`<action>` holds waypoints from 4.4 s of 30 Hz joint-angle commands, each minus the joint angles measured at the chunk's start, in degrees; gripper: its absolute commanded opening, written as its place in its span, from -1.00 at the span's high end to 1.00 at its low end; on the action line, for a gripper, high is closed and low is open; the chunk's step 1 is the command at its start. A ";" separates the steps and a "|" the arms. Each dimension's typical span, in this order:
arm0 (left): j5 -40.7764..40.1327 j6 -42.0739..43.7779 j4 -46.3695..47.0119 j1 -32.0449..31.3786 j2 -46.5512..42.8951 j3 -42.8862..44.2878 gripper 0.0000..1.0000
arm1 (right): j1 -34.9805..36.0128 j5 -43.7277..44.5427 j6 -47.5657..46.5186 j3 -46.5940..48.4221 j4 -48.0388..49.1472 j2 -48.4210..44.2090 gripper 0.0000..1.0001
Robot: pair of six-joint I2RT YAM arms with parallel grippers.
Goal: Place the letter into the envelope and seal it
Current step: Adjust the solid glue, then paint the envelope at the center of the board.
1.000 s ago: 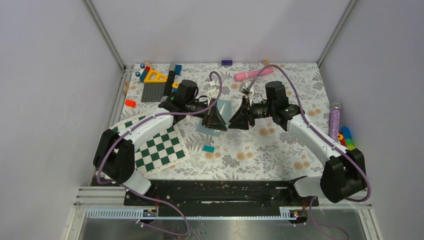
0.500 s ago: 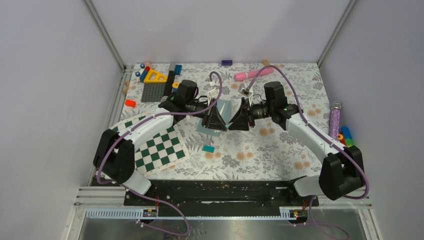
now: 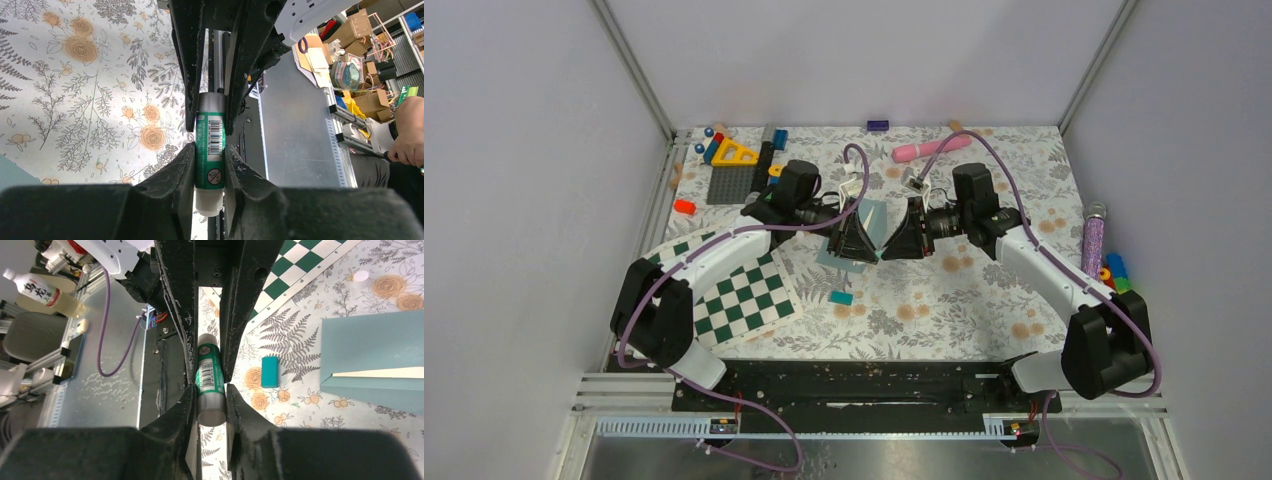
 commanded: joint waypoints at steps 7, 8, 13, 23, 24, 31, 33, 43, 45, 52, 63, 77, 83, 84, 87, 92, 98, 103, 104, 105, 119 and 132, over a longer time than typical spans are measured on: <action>-1.60 -2.09 2.76 4.89 -1.73 1.12 -0.96 | -0.20 9.07 -11.86 10.72 -16.57 0.44 1.00; -2.09 -3.62 4.18 6.62 -1.94 0.63 -0.98 | -0.26 12.22 -12.83 11.79 -18.61 0.55 1.00; -10.74 -8.62 10.00 13.90 -2.66 -3.27 -0.98 | -0.20 23.60 -15.85 15.06 -20.41 2.92 1.00; -18.44 -6.43 9.25 14.86 4.81 -4.35 -0.81 | 0.68 36.92 -11.06 24.54 -17.11 17.72 1.00; -18.27 -7.36 10.86 14.98 5.33 -5.10 -0.77 | 0.88 37.97 -9.91 25.93 -17.17 19.38 1.00; -14.26 -16.20 21.01 16.87 10.44 -9.34 0.07 | 1.43 36.73 -2.55 34.54 -17.52 30.45 1.00; -13.95 -16.61 21.65 16.98 11.92 -9.51 0.35 | 1.91 37.26 -1.42 36.22 -17.74 32.87 1.00; -19.49 -16.46 18.94 16.94 15.20 -9.35 0.93 | 5.68 43.96 -0.24 46.50 -26.10 40.40 1.00; -21.82 -15.69 16.08 16.91 15.92 -8.36 1.00 | 6.39 46.69 0.94 49.67 -29.50 42.11 1.00; -26.22 -15.02 14.17 16.89 17.30 -8.63 1.00 | 7.74 54.86 2.97 66.08 -45.81 49.67 1.00; -29.16 -14.59 11.10 16.11 20.28 -7.27 1.00 | 11.32 61.55 1.71 75.11 -53.00 56.67 1.00; -29.60 -14.83 10.47 15.83 21.88 -7.01 1.00 | 12.00 63.09 1.33 79.56 -53.74 60.39 1.00; -29.41 -15.03 10.87 15.75 21.75 -7.23 1.00 | 12.26 63.05 1.58 82.31 -53.84 63.21 1.00; -29.43 -15.03 10.90 15.75 21.75 -7.27 1.00 | 12.40 63.38 1.51 82.46 -53.81 63.38 1.00; -29.50 -15.03 10.87 15.76 21.92 -7.27 1.00 | 12.55 63.75 1.22 82.54 -53.99 63.52 1.00; -29.58 -15.03 10.92 15.67 21.84 -7.27 1.00 | 12.80 63.35 0.91 81.77 -54.40 63.26 1.00; -29.78 -15.02 11.00 15.71 21.81 -7.27 1.00 | 13.44 60.54 1.11 80.96 -54.98 63.09 1.00; -29.65 -15.12 10.98 15.73 22.04 -7.19 1.00 | 14.12 58.61 1.08 80.01 -55.19 62.67 1.00; -29.58 -15.12 11.00 15.67 22.02 -7.19 1.00 | 14.23 58.49 1.11 79.89 -55.21 62.61 1.00; -29.61 -15.12 10.94 15.71 22.07 -7.19 1.00 | 14.31 58.25 1.09 79.72 -55.20 62.51 1.00; -30.04 -15.06 10.89 15.67 21.93 -7.19 1.00 | 15.08 56.34 0.36 75.35 -56.42 59.95 1.00; -30.21 -14.94 10.81 15.66 21.95 -7.10 1.00 | 15.69 56.72 0.01 73.99 -56.45 57.84 1.00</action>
